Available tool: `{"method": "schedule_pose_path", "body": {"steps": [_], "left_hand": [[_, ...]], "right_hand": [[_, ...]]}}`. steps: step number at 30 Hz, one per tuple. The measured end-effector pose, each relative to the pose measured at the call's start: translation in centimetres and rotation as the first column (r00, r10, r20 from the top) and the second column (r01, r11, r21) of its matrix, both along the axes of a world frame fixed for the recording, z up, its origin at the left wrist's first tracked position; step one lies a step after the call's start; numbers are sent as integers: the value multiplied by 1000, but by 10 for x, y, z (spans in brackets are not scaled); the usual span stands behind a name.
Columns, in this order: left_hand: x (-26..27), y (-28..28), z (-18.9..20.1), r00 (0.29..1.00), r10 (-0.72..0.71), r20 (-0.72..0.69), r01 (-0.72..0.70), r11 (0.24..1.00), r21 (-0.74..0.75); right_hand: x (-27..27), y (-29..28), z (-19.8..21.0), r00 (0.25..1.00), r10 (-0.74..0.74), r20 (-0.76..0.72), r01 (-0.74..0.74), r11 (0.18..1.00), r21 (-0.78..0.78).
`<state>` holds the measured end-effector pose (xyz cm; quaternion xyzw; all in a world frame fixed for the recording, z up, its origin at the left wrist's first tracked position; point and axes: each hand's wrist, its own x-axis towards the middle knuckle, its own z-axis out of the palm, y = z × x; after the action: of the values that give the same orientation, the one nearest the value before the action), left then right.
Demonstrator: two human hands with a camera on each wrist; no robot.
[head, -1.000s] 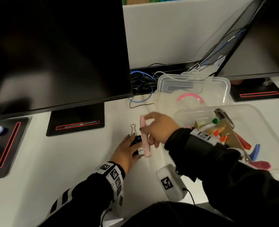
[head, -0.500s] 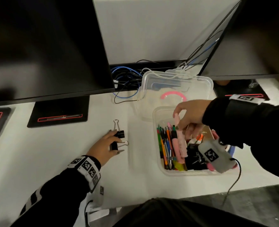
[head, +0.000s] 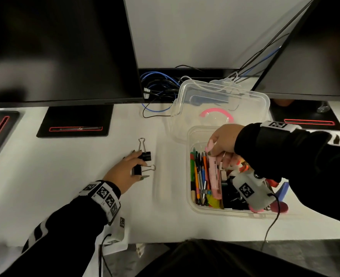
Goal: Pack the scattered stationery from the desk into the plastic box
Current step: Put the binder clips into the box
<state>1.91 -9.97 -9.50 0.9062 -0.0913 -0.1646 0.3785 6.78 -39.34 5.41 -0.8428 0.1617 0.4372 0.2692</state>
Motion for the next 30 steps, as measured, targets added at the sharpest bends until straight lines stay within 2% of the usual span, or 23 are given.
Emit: {"method": "schedule_pose_path", "body": {"steps": [2, 7, 9, 13, 16, 22, 30], "left_hand": [[0, 0, 0, 1000, 2, 0, -2, 1000, -6], [0, 0, 1, 1000, 10, 2, -10, 1000, -5], [0, 0, 1, 1000, 10, 3, -10, 1000, 6], [0, 1, 0, 1000, -4, -3, 4, 1000, 7], [1, 2, 1, 1000, -5, -4, 5, 1000, 10], [1, 2, 1, 1000, -15, -10, 16, 1000, 19], [5, 4, 7, 997, -68, -34, 70, 996, 61]], "right_hand": [[-5, 2, -7, 997, 7, -75, -7, 1000, -6], [-6, 6, -15, 995, 96, -28, -97, 995, -31], [-6, 7, -14, 988, 143, -62, -146, 988, -51], [-9, 9, -12, 980, 148, -131, -158, 985, -69], [-10, 13, -11, 955, 268, -129, -285, 949, -137], [-11, 19, -13, 952, 226, -207, -260, 953, -157], [-12, 26, -7, 893, 398, -210, -443, 863, -243]]}}
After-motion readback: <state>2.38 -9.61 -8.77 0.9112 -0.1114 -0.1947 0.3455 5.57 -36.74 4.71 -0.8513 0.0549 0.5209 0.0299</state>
